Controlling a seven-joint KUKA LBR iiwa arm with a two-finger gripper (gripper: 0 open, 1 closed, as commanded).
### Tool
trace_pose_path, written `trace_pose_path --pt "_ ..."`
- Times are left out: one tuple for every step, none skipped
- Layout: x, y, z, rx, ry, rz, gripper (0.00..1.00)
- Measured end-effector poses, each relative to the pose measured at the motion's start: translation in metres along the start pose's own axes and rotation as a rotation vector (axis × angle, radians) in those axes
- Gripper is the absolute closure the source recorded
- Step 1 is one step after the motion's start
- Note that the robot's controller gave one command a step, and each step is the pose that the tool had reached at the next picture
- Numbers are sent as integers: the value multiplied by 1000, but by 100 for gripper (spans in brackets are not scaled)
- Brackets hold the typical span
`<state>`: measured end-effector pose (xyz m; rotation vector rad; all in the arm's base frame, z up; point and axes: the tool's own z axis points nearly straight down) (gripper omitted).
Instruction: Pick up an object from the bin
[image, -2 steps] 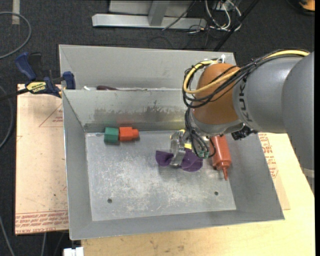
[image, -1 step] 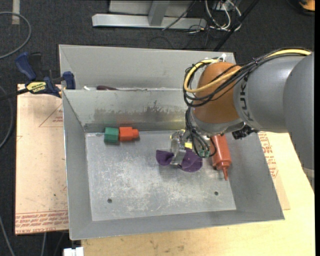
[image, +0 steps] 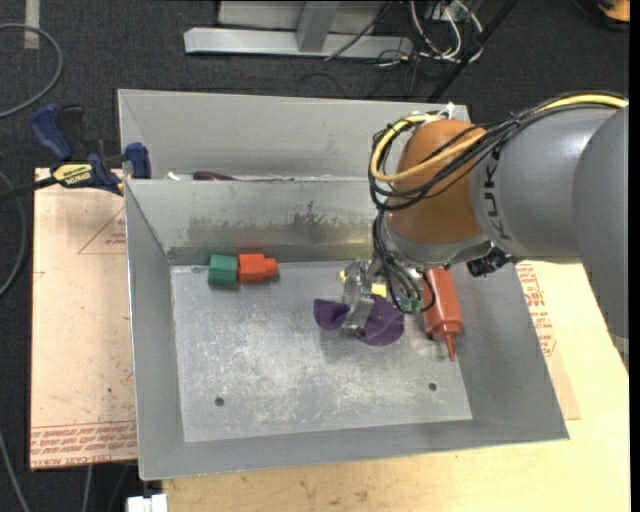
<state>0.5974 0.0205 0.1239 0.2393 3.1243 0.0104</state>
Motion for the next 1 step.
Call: trace_pose_path --pt "0 0 -13 0 -1 0 100"
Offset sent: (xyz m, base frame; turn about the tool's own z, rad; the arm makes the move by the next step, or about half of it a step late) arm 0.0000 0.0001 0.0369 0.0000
